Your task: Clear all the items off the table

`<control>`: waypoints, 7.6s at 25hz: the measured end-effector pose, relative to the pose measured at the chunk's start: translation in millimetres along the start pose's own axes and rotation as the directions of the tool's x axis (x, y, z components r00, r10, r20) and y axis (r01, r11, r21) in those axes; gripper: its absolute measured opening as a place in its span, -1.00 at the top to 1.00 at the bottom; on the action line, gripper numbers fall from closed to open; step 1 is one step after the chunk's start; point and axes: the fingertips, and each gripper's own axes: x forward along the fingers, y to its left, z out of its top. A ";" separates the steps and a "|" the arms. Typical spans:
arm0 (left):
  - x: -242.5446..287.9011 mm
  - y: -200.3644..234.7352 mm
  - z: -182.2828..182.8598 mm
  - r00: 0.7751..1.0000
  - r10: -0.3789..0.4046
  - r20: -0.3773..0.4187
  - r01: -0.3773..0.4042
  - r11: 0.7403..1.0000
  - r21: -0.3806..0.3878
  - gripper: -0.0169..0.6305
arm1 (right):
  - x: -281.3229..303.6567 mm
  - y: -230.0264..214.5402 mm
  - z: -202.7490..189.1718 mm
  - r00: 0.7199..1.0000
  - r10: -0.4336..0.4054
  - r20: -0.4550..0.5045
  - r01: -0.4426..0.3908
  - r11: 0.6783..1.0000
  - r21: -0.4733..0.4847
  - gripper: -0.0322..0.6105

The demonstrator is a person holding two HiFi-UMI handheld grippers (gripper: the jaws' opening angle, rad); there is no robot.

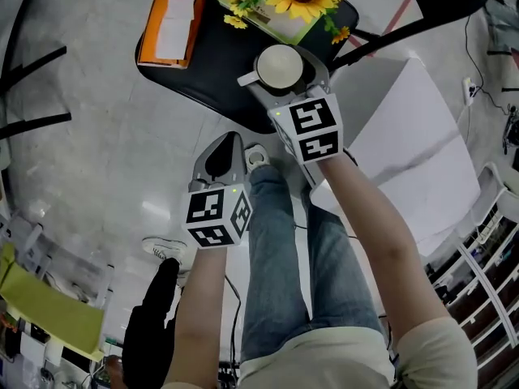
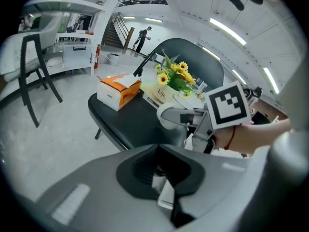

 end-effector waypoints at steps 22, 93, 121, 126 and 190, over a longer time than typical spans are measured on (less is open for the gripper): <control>1.8 32.2 -1.6 1.000 0.019 -0.001 -0.019 0.999 -0.037 0.92 | 39.3 19.1 -5.6 0.999 0.029 -0.032 -0.030 0.999 -0.045 -0.35; -72.1 -178.3 -33.0 0.977 -0.206 -0.058 0.215 0.938 0.274 0.92 | -298.9 -30.8 -53.9 0.953 -0.264 0.149 0.170 0.872 0.458 0.90; -204.6 -382.2 -78.4 0.964 -0.262 -0.037 0.255 0.882 0.396 0.92 | -584.5 -47.8 -93.9 0.903 -0.391 0.179 0.273 0.843 0.464 0.90; -231.8 -423.3 -89.5 0.960 -0.278 -0.038 0.269 0.873 0.407 0.92 | -644.2 -54.2 -107.3 0.872 -0.447 0.198 0.312 0.822 0.477 0.90; -389.8 -451.5 -240.5 0.916 -0.391 -0.094 0.376 0.751 0.543 0.92 | -789.2 90.7 -193.6 0.780 -0.578 0.239 0.391 0.749 0.535 0.90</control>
